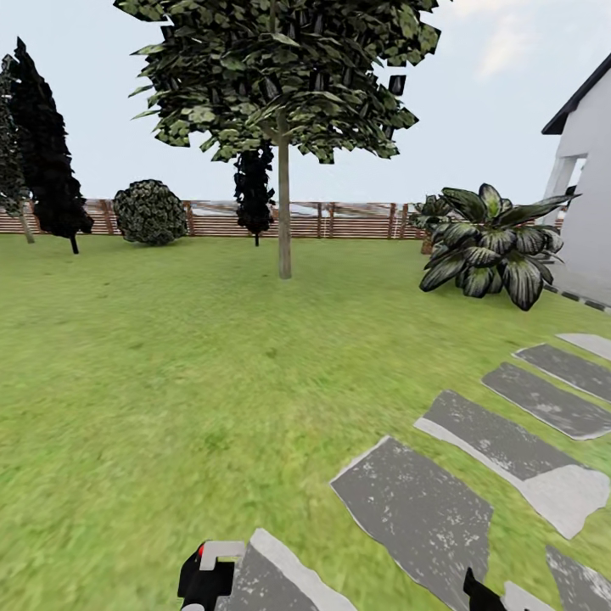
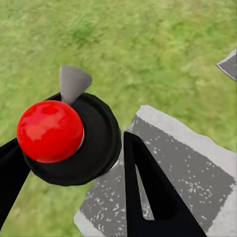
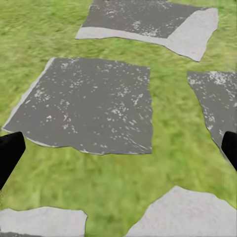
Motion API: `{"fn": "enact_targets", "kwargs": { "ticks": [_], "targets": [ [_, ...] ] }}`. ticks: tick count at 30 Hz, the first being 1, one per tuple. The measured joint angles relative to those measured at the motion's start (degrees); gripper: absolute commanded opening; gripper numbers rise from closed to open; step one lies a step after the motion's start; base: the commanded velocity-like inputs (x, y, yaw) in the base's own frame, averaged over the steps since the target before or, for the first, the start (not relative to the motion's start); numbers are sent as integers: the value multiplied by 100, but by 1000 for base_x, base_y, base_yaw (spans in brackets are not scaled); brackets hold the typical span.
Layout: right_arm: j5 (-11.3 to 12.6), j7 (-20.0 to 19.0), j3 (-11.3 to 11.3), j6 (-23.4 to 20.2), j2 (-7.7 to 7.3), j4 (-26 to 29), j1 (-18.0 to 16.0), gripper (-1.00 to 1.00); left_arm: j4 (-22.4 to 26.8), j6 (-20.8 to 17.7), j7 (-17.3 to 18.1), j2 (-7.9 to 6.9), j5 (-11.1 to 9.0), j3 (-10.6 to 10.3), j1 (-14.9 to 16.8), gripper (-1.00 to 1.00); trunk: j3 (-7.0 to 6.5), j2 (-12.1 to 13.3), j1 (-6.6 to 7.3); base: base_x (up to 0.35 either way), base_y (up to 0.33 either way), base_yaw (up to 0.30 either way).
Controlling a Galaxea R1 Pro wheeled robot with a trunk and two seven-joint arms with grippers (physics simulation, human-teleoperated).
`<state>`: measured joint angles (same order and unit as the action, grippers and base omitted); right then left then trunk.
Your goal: In the garden, pick up the pesticide atomizer on the floor and spray pesticide onto both trees until each tree trunk is fully covered.
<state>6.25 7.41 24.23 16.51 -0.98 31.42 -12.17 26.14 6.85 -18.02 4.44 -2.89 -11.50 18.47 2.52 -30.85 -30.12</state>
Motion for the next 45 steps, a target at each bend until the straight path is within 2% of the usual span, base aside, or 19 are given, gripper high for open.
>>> {"fn": "enact_targets", "kwargs": {
  "ticks": [12,21,23,45],
  "targets": [
    [-3,-6,3,0,2,0,0,100,-4,0,0,0,0,2,0,-100,5,0,0,340,0,5],
    [-8,15,3,0,22,0,-1,100,-19,127,0,0,1,1,0,-100,6,-2,26,340,0,163],
    [-5,16,2,0,18,0,0,100,-20,132,0,0,-1,0,0,-100,6,2,-8,340,0,53],
    [1,15,3,0,-4,0,0,100,-17,150,0,0,0,1,0,-100,6,0,0,340,0,5]
  ]
}}
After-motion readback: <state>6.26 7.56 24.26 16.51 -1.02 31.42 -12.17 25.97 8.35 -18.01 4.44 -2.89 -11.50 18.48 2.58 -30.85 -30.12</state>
